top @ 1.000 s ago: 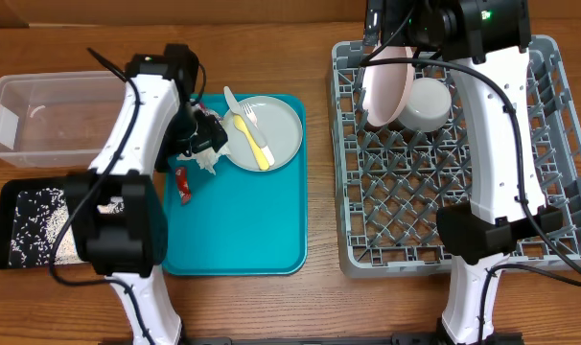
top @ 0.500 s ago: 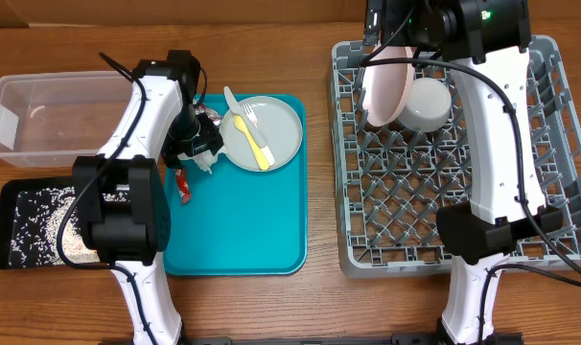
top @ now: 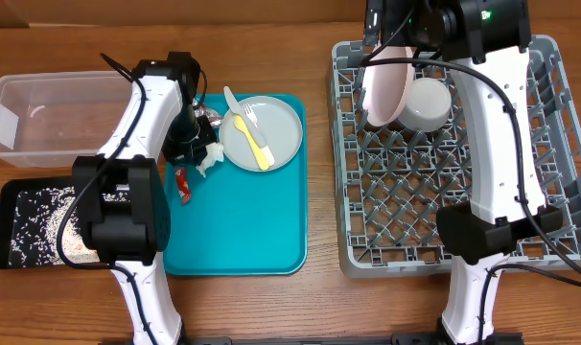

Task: Sort waste into correct bins and load items into the dishwasher rack
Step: 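Grasp the white tissue with the left gripper and lift it, then carry the tissue into the clear plastic bin and release it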

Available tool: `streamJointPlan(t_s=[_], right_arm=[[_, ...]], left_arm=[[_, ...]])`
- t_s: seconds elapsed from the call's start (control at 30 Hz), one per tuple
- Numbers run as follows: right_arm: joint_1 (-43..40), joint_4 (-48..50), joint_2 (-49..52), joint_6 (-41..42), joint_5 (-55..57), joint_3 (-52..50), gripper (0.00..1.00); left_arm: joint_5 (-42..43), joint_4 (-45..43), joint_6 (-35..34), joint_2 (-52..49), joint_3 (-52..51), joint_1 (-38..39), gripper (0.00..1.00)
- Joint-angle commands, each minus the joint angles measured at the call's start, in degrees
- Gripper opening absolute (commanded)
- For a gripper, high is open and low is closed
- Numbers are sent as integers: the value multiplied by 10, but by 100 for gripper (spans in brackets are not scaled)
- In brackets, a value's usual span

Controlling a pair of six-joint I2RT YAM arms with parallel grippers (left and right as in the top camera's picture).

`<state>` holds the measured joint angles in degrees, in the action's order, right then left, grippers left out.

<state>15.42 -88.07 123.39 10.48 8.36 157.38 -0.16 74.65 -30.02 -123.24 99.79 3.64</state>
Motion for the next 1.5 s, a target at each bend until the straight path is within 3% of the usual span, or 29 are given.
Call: streamJointPlan(t_s=[0.0,0.6,0.83,1.2,1.23,1.33,1.47], right_arm=[[1,2,3,-1,6,1,100],[1,2,3,-1,6,1,100],[1,2,3,-1,6,1,100],[1,2,3,-1,6,1,100],[1,2,3,-1,6,1,100],[1,2,3,-1,6,1,100],[1,2,3,-1,6,1,100]], left_arm=[[2,19,1,-7,11,-3,4],[1,68,5,156,151,-15,4],[-34,35,-9,191,167,-86,4],[-97,-26,12,155,166,-218,4],[-97,-32,16,149,166,-225,13],[-97,-36,18,135,166,-240,100],[-97,-33,18,127,166,-248,100]])
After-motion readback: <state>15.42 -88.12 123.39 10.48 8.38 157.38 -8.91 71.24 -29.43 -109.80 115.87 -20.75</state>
